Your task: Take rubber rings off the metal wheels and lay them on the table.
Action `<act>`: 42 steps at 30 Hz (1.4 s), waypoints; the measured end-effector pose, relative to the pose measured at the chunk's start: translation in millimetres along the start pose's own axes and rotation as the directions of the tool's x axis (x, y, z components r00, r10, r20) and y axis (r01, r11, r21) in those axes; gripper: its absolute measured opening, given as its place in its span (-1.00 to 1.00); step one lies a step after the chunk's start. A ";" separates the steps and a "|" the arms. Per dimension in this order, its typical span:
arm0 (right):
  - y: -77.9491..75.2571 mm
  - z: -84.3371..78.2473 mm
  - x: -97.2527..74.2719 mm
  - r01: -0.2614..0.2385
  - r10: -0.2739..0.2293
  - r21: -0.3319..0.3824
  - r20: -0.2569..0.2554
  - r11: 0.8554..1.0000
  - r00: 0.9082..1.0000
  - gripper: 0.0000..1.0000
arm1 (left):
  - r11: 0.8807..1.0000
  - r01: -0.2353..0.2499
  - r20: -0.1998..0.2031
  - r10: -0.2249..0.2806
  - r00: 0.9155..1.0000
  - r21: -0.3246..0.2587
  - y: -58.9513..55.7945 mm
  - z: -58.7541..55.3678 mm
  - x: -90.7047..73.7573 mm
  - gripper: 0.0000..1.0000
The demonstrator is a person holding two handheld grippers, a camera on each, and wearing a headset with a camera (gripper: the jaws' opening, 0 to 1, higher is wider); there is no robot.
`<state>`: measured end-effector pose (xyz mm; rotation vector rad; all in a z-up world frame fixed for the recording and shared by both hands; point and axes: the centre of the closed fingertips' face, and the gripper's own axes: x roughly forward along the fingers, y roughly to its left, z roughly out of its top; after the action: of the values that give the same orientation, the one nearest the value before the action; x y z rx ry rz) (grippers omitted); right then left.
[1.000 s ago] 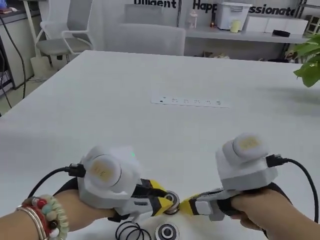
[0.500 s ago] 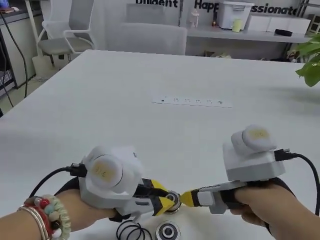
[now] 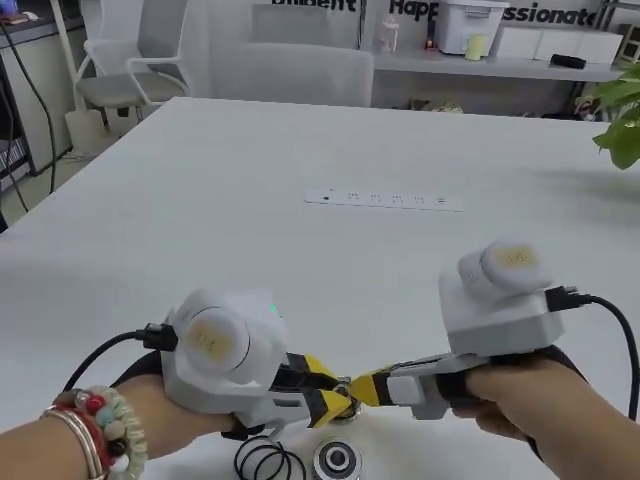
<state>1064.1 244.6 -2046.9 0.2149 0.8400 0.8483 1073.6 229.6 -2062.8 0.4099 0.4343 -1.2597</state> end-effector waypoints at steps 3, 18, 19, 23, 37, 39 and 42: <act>-10.5 7.3 -1.1 0.077 -0.075 -0.050 0.029 0.996 0.997 -1.00 | 1.000 -0.002 -0.005 0.002 1.000 -0.001 0.2 0.1 -0.3 -0.84; 25.5 1.9 10.4 -0.050 0.050 -0.048 -0.018 0.998 0.999 -1.00 | 0.987 0.159 -0.074 -0.156 0.985 0.035 -9.8 10.4 -64.8 0.17; 31.2 -2.3 12.8 -0.068 0.066 -0.062 -0.040 0.996 0.997 -1.00 | 0.987 0.155 -0.074 -0.151 0.986 0.044 -9.2 10.2 -68.8 0.22; 41.7 -15.7 20.8 -0.089 0.071 -0.173 -0.105 0.981 0.992 -1.00 | 0.992 0.126 -0.068 -0.124 0.990 0.026 -8.4 7.0 -91.3 0.30; 27.9 -12.6 18.4 -0.003 -0.026 -0.282 -0.100 0.959 0.995 -0.81 | 0.995 -0.056 -0.005 0.055 0.998 -0.087 -16.9 -23.7 -156.8 0.41; 29.1 -5.1 13.0 0.000 -0.021 -0.275 -0.076 0.962 0.997 -0.77 | 0.992 -0.068 0.004 0.069 0.998 -0.102 -20.7 -26.5 -161.2 0.42; 33.1 3.6 6.6 -0.002 -0.012 -0.275 -0.051 0.961 0.999 -0.66 | 0.989 -0.086 0.009 0.087 0.996 -0.117 -25.0 -29.4 -164.3 0.45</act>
<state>1050.1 271.9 -2032.4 -0.0546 0.7613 0.9591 1006.4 372.3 -2002.8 0.3172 0.4712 -1.1465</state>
